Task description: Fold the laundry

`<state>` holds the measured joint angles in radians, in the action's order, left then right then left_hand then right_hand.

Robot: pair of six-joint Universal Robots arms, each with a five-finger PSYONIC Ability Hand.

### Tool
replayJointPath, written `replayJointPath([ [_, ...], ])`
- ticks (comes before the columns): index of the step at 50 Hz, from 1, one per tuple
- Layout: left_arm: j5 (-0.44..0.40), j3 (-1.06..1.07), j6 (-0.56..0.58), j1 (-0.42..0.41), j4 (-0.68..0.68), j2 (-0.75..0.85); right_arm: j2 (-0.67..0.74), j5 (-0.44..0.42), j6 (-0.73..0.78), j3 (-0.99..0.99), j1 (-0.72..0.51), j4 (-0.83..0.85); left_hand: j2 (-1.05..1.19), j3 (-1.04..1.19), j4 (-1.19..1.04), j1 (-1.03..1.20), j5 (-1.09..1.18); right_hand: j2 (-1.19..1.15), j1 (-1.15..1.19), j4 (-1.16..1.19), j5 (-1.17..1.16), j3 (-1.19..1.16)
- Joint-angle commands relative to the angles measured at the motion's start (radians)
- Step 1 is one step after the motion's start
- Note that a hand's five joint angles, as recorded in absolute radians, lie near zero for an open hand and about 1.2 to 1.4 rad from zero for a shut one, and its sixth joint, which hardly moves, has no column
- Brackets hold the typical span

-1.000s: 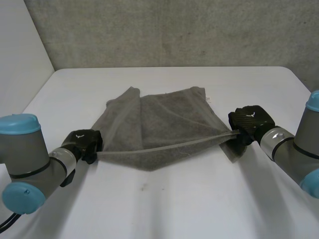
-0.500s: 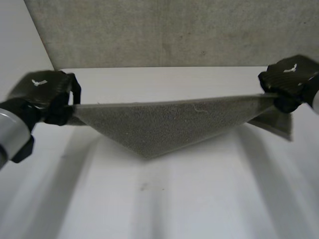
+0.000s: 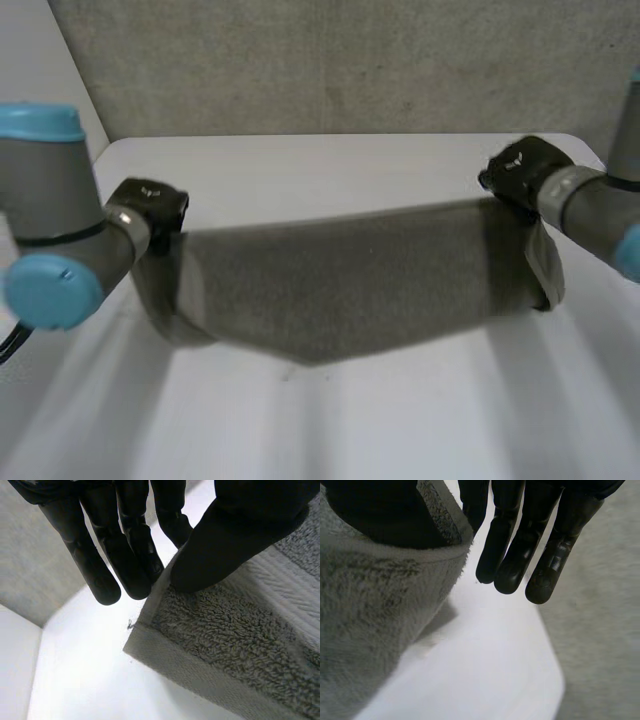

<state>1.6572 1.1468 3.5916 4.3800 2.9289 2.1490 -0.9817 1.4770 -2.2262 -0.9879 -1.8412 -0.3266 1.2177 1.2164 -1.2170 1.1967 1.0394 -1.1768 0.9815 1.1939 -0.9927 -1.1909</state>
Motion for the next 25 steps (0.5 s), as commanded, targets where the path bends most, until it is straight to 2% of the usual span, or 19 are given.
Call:
replayJointPath([
  [1, 0.003, -0.405, -0.025, -0.013, 0.064, 0.072, 0.058, 0.057, 0.000, 0.204, -0.027, 0.398, 0.179, 0.180, -0.179, 0.200, 0.182, -0.219, 0.415, 0.202, -0.229, -0.205],
  [2, 0.003, -0.406, -0.025, -0.013, 0.064, 0.072, 0.058, 0.057, 0.000, 0.204, -0.027, 0.399, 0.179, 0.180, -0.179, 0.200, 0.182, -0.219, 0.415, 0.202, -0.229, -0.205],
  [4, 0.007, -0.490, -0.059, -0.055, 0.189, 0.039, 0.003, 0.048, -0.004, 0.184, -0.039, 0.649, 0.179, 0.180, -0.179, 0.200, 0.182, -0.219, 0.415, 0.202, -0.229, -0.205],
  [5, 0.007, -0.490, -0.059, -0.056, 0.190, 0.038, 0.003, 0.048, -0.004, 0.184, -0.039, 0.650, 0.179, 0.180, -0.179, 0.200, 0.182, -0.219, 0.415, 0.202, -0.229, -0.205],
  [6, 0.009, -0.487, -0.079, -0.072, 0.270, 0.001, -0.029, 0.030, -0.006, 0.157, -0.045, 0.769, 0.179, 0.180, -0.179, 0.200, 0.182, -0.219, 0.415, 0.202, -0.229, -0.205],
  [7, 0.009, -0.487, -0.079, -0.073, 0.271, 0.000, -0.058, 0.011, -0.007, 0.125, -0.046, 0.870, 0.179, 0.180, -0.179, 0.200, 0.182, -0.219, 0.415, 0.202, -0.229, -0.205],
  [8, 0.016, -0.467, -0.095, -0.082, 0.355, -0.044, -0.058, 0.011, -0.007, 0.124, -0.046, 0.871, 0.179, 0.180, -0.179, 0.200, 0.182, -0.219, 0.415, 0.202, -0.229, -0.205],
  [9, 0.027, -0.425, -0.105, -0.083, 0.428, -0.084, -0.084, -0.019, -0.012, 0.089, -0.046, 0.943, 0.179, 0.180, -0.179, 0.200, 0.182, -0.219, 0.415, 0.202, -0.229, -0.205],
  [10, 0.027, -0.424, -0.105, -0.083, 0.429, -0.084, -0.084, -0.020, -0.012, 0.089, -0.046, 0.943, 0.179, 0.180, -0.179, 0.200, 0.182, -0.219, 0.415, 0.202, -0.229, -0.205],
  [11, 0.039, -0.365, -0.108, -0.083, 0.493, -0.122, -0.104, -0.046, -0.015, 0.057, -0.046, 0.975, 0.179, 0.180, -0.179, 0.200, 0.182, -0.219, 0.415, 0.202, -0.229, -0.205],
  [14, 0.043, -0.229, -0.105, -0.082, 0.587, -0.175, -0.126, -0.058, -0.016, 0.005, -0.043, 0.959, 0.179, 0.180, -0.179, 0.200, 0.182, -0.219, 0.415, 0.202, -0.229, -0.205],
  [21, 0.044, 0.039, -0.108, -0.079, 0.610, -0.207, -0.127, -0.110, -0.053, -0.127, -0.030, 0.798, 0.179, 0.180, -0.179, 0.200, 0.182, -0.219, 0.415, 0.202, -0.229, -0.205],
  [23, 0.046, 0.176, -0.112, -0.077, 0.609, -0.207, -0.112, -0.199, -0.064, -0.193, -0.024, 0.692, 0.179, 0.180, -0.179, 0.200, 0.182, -0.219, 0.415, 0.202, -0.229, -0.205],
  [24, 0.046, 0.177, -0.113, -0.077, 0.609, -0.207, -0.112, -0.199, -0.064, -0.193, -0.024, 0.692, 0.179, 0.180, -0.179, 0.200, 0.182, -0.219, 0.415, 0.202, -0.229, -0.205],
  [25, 0.043, 0.250, -0.114, -0.076, 0.612, -0.205, -0.098, -0.242, -0.064, -0.230, -0.010, 0.640, 0.179, 0.180, -0.179, 0.200, 0.182, -0.219, 0.415, 0.202, -0.229, -0.205],
])
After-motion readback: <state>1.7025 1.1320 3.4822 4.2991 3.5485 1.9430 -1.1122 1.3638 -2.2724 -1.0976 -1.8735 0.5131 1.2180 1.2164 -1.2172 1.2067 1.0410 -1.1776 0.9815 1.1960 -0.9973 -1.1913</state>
